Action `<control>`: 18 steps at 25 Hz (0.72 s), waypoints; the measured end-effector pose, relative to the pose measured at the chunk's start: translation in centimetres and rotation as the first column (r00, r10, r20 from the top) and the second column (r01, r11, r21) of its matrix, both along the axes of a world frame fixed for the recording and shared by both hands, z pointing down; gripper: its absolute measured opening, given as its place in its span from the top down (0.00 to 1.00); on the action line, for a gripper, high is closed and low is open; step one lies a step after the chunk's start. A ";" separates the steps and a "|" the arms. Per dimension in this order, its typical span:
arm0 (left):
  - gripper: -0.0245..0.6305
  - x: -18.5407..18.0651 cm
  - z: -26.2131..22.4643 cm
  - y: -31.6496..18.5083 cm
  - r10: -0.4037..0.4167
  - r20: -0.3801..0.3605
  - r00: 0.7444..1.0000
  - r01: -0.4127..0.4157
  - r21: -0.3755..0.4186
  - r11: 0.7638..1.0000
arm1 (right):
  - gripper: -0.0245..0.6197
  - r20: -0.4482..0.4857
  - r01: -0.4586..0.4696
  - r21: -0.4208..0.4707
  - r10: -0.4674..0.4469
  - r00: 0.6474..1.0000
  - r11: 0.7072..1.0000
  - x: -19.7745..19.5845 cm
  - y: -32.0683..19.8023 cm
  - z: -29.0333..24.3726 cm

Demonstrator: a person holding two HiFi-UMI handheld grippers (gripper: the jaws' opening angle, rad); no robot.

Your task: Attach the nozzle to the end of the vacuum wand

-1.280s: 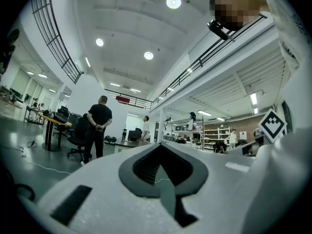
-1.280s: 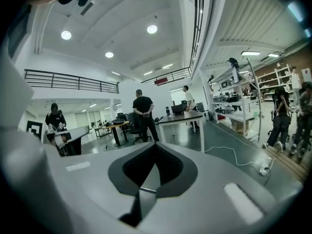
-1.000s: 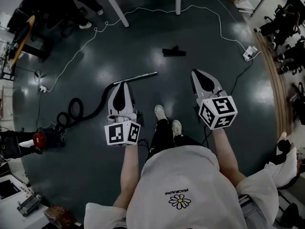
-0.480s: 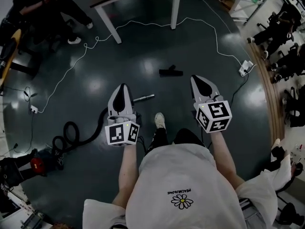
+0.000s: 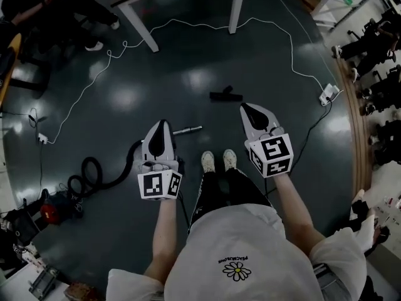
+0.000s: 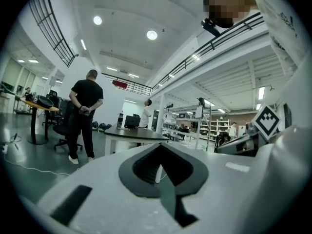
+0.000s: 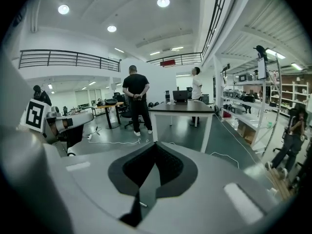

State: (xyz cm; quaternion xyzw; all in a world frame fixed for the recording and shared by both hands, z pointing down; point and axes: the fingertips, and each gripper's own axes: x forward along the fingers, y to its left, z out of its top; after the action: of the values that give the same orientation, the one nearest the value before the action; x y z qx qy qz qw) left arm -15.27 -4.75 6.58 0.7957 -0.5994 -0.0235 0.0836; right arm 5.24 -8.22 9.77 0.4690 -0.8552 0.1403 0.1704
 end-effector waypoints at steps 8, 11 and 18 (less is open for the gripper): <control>0.68 0.7 22.0 -3.8 0.216 0.121 0.969 -0.211 -0.059 0.976 | 0.95 -0.049 0.120 -0.022 -0.121 0.991 0.993 0.1 -5.4 18.3; 0.68 -1.0 35.6 -5.0 0.196 0.099 0.976 -0.191 -0.062 0.980 | 0.88 -0.072 0.143 -0.046 -0.146 0.987 0.989 0.3 -7.1 32.3; 0.59 -1.9 60.9 -9.4 0.222 0.161 0.962 -0.228 0.017 0.974 | 0.74 -0.180 0.159 -0.056 -0.167 0.969 0.986 0.5 -11.4 63.3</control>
State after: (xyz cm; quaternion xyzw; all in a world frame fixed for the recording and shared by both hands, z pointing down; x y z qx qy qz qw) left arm -17.20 -14.16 67.50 0.8594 -0.5093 0.0386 0.0239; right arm 5.72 -19.65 73.07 0.4045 -0.8682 0.0994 0.2695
